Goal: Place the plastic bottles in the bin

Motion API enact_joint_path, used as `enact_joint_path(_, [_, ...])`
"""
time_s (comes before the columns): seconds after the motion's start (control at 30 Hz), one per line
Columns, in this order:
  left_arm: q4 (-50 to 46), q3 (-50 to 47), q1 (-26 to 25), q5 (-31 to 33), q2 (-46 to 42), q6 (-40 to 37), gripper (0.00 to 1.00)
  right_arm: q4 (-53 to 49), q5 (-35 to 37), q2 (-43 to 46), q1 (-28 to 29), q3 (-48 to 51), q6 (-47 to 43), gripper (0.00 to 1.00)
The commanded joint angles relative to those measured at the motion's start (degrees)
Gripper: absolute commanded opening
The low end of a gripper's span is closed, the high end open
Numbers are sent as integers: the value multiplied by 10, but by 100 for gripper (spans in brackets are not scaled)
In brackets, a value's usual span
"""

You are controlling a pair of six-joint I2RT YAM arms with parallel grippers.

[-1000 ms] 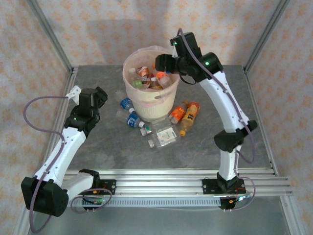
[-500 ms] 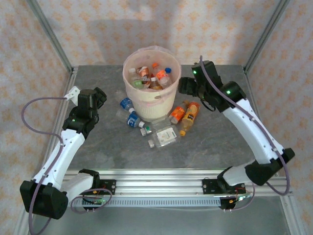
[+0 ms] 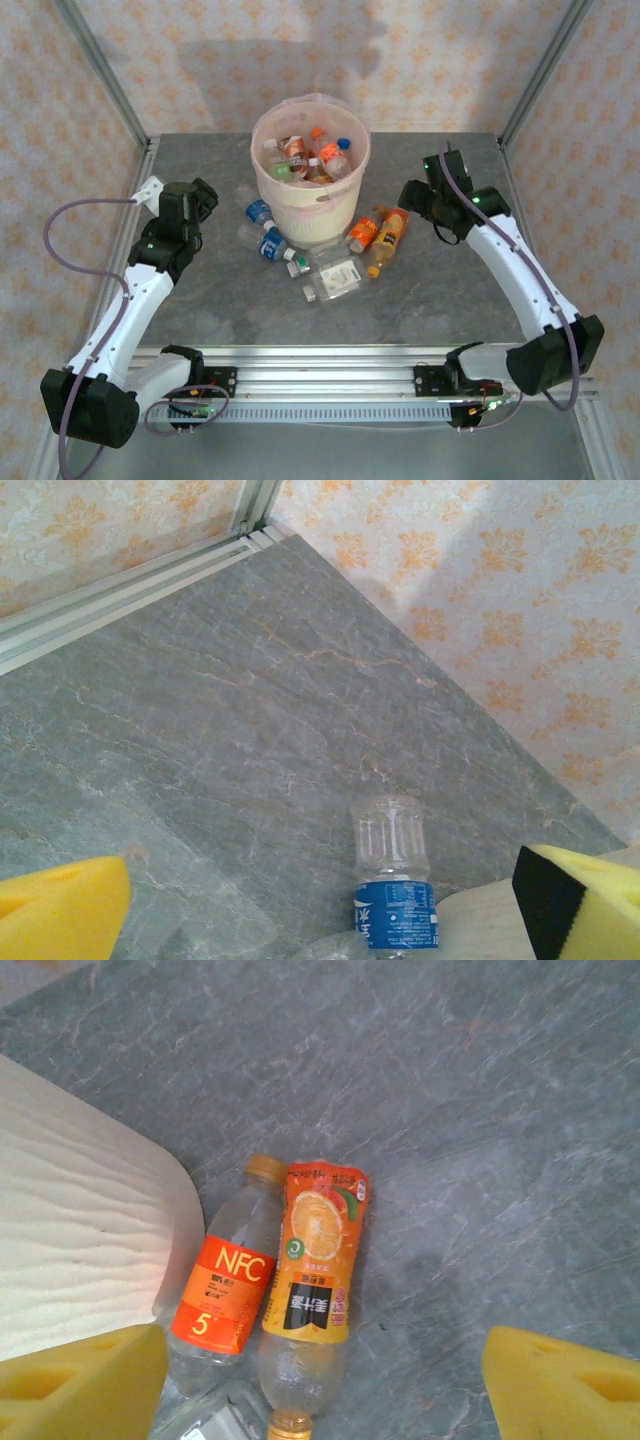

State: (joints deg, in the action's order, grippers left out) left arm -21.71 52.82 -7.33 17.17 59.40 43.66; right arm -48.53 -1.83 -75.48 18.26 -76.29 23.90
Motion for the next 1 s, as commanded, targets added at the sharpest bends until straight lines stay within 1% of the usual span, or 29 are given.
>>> enact_joint_path(0.0, [-14, 7, 7, 26, -2, 5, 100, 37, -48, -36, -9, 14, 16, 82])
enact_joint_path(0.23, [-15, 7, 6, 30, -1, 5, 100, 48, -66, -114, -10, 16, 17, 83])
enact_joint_path(0.6, [-16, 14, 6, 32, 9, 2, 100, 52, -63, -222, -12, 5, 20, 93])
enact_joint_path(0.8, [-14, 17, 6, 31, 15, 2, 100, 61, -70, -256, -16, 2, 22, 93])
enact_joint_path(0.97, [-13, 19, 6, 27, 21, 3, 100, 69, -82, -278, -23, 9, 23, 89])
